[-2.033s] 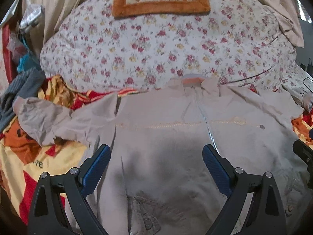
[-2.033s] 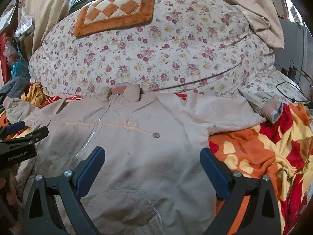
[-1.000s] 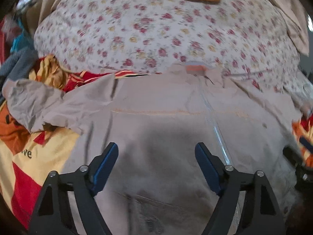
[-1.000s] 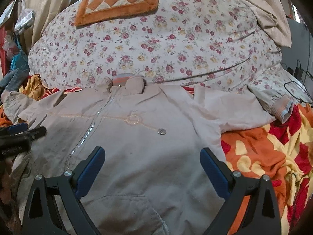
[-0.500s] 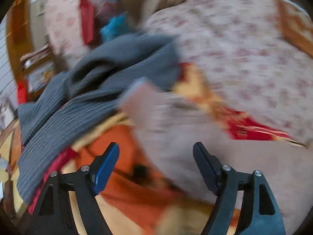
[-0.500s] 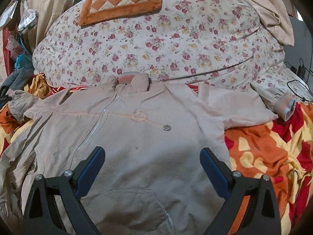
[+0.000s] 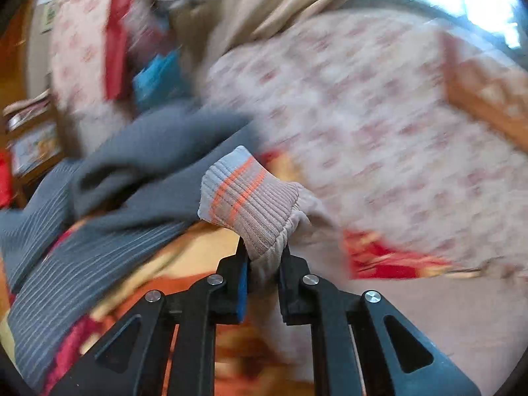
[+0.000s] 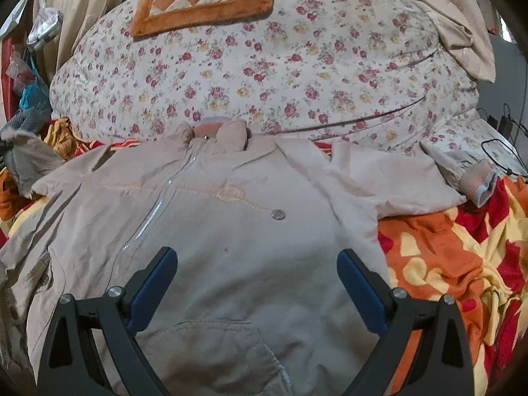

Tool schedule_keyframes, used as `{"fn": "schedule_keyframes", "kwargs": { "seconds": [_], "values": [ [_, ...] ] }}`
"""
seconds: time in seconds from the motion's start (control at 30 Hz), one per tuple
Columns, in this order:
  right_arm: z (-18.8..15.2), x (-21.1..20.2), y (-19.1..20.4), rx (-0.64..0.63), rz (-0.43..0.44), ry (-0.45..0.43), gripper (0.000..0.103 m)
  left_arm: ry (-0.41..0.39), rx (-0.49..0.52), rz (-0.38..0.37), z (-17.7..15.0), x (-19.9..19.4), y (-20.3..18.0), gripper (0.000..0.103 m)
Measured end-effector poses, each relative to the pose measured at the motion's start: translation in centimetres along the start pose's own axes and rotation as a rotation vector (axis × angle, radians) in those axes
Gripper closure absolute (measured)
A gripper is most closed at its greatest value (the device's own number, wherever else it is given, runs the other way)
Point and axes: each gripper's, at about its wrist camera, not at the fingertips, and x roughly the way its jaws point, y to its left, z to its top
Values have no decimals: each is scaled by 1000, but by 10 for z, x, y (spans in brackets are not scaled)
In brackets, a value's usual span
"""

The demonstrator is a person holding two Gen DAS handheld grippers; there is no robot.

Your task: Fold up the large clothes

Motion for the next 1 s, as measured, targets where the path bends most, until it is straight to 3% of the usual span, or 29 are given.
{"fn": "schedule_keyframes", "kwargs": {
  "seconds": [0.13,0.27,0.4,0.6,0.73,0.8,0.9,1.0],
  "values": [
    [1,-3,-8,31,-19,4,3,-30,80,-261,15,-42,-100,96],
    [-2,-1,-27,104,-58,34,3,9,133,-448,-2,-65,-211,96],
    [-5,-2,-50,221,-75,43,3,83,165,-522,-48,-67,-309,96],
    [-8,1,-66,299,-119,54,3,216,199,-600,-114,-64,-417,96],
    [-9,-2,-75,346,-130,49,3,276,251,-604,-147,-60,-459,92],
    [-10,-2,-80,369,-134,44,3,344,266,-627,-163,-55,-470,87],
    [-9,0,-81,374,-138,54,3,402,305,-670,-177,-55,-472,77],
    [-8,0,-79,364,-147,51,3,446,304,-750,-177,-63,-461,76]
  ]
}}
